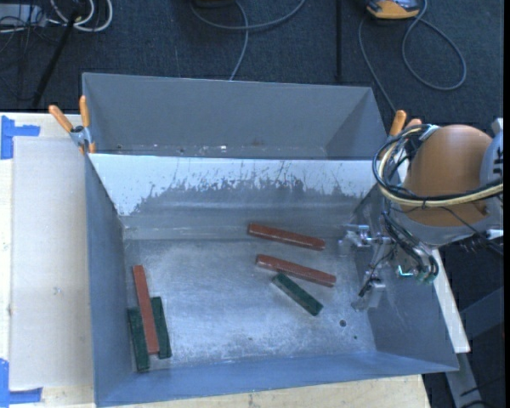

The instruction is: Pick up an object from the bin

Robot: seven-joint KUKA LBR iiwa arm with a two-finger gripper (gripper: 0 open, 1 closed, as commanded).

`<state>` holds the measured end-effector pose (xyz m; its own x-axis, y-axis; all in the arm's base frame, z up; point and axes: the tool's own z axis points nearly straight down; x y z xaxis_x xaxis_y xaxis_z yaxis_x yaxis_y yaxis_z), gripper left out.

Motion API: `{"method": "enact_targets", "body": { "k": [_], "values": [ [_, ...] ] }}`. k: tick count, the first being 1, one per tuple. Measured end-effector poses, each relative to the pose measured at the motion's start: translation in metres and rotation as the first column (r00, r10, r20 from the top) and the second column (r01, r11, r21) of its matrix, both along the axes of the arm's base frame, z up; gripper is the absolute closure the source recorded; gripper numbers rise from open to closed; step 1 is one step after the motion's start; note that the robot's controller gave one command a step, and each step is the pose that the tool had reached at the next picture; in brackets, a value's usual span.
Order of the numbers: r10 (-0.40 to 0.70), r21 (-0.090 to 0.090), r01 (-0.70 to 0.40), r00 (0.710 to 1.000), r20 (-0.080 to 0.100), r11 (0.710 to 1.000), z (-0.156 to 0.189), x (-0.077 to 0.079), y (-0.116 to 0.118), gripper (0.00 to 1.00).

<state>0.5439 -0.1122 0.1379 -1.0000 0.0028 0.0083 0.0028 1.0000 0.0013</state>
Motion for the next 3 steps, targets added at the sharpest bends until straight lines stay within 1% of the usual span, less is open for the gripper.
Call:
{"method": "enact_targets", "body": {
  "k": [1,2,3],
  "values": [
    [0.103,0.001,-0.103,0.995,0.01,0.995,-0.07,-0.007,0.08,0.0],
    [0.103,-0.003,-0.103,0.994,0.021,0.995,-0.064,-0.003,0.077,1.0],
    [-0.031,-0.001,0.031,0.999,0.006,1.0,-0.058,-0.031,0.062,1.0]
  ]
}}
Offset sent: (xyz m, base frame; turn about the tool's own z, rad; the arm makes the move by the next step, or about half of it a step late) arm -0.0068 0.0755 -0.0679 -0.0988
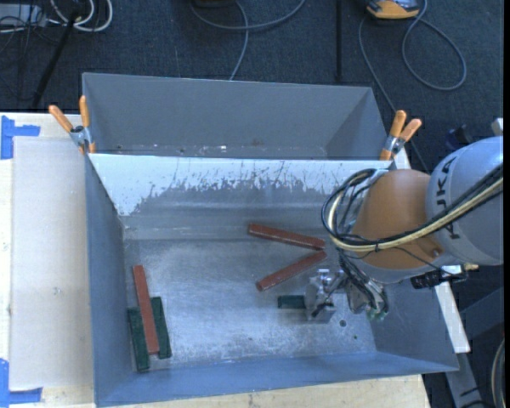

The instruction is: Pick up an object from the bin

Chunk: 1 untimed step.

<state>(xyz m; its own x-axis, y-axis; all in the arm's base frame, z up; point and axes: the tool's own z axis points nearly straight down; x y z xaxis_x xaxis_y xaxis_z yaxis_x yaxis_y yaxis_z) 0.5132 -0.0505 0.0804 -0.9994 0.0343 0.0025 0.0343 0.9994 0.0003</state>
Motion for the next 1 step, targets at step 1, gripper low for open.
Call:
{"method": "enact_targets", "body": {
  "k": [1],
  "values": [
    [0.003,0.0,-0.003,1.0,0.0,1.0,-0.0002,0.0002,0.0005,0.0]
  ]
}}
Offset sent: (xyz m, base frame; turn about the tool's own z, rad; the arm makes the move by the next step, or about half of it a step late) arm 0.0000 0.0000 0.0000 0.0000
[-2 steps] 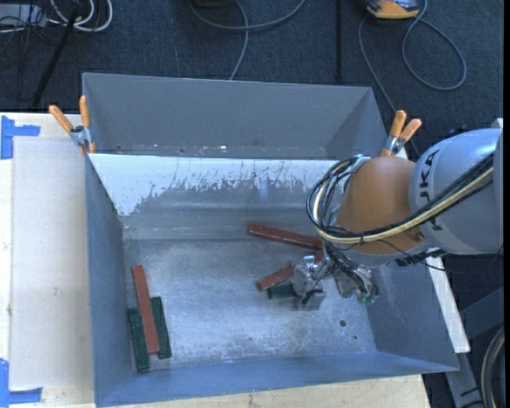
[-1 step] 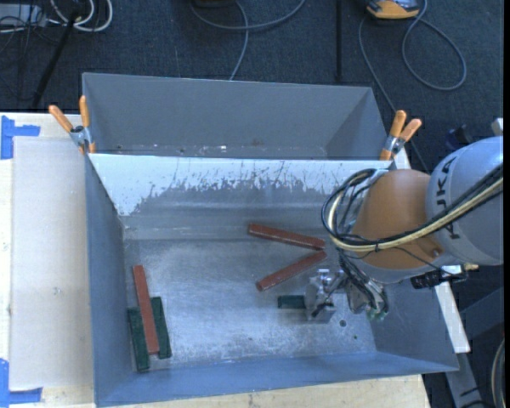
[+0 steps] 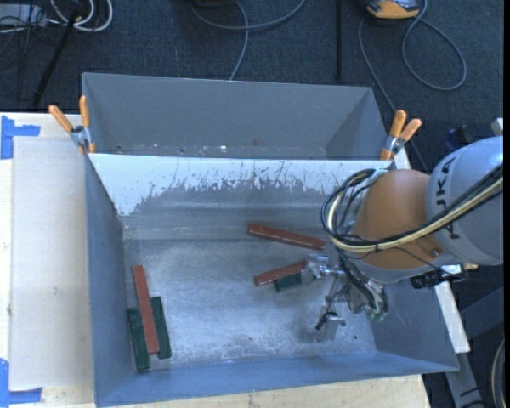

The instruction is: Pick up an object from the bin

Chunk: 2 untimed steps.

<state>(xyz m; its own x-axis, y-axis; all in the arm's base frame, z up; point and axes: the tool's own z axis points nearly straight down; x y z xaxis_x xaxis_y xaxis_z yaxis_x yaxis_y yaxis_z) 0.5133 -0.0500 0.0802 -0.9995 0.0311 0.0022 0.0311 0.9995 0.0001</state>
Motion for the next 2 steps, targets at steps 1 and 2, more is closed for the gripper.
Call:
{"method": "enact_targets", "body": {
  "k": [1,2],
  "values": [
    [-0.169,0.001,0.169,0.986,0.006,0.986,0.048,0.067,-0.005,0.0],
    [0.261,0.0,-0.261,0.965,0.004,0.965,-0.011,0.083,0.031,0.0]
  ]
}}
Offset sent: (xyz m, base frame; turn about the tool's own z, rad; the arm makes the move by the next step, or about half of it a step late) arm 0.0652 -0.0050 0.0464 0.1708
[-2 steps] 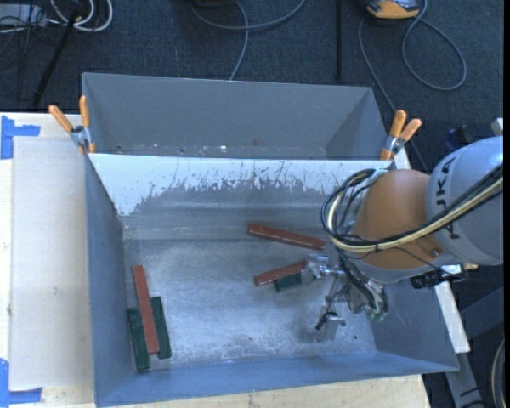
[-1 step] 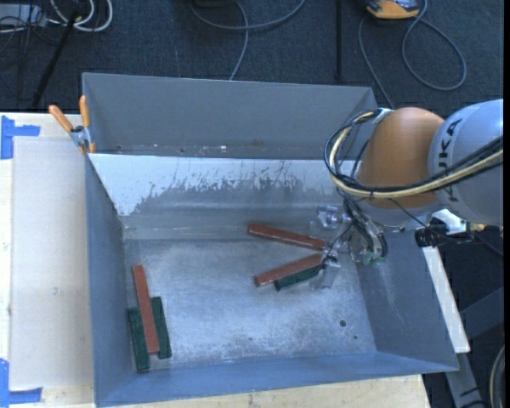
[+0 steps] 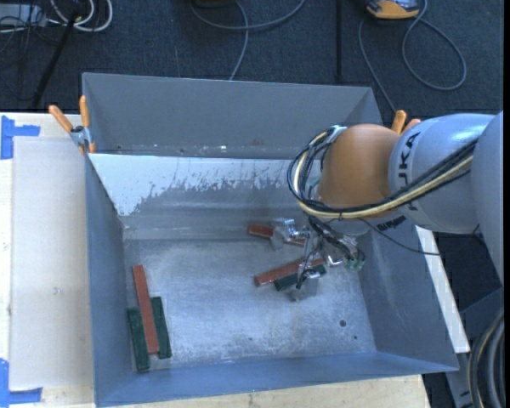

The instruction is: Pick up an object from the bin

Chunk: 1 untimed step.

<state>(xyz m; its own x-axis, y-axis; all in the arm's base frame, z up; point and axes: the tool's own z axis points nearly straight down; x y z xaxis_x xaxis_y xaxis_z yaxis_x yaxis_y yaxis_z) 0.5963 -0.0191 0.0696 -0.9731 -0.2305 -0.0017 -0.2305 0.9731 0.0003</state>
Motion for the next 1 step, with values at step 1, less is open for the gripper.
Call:
{"method": "enact_targets", "body": {
  "k": [1],
  "values": [
    [0.0,0.0,0.0,1.0,-0.002,1.0,-0.0001,-0.0004,-0.0001,1.0]
  ]
}}
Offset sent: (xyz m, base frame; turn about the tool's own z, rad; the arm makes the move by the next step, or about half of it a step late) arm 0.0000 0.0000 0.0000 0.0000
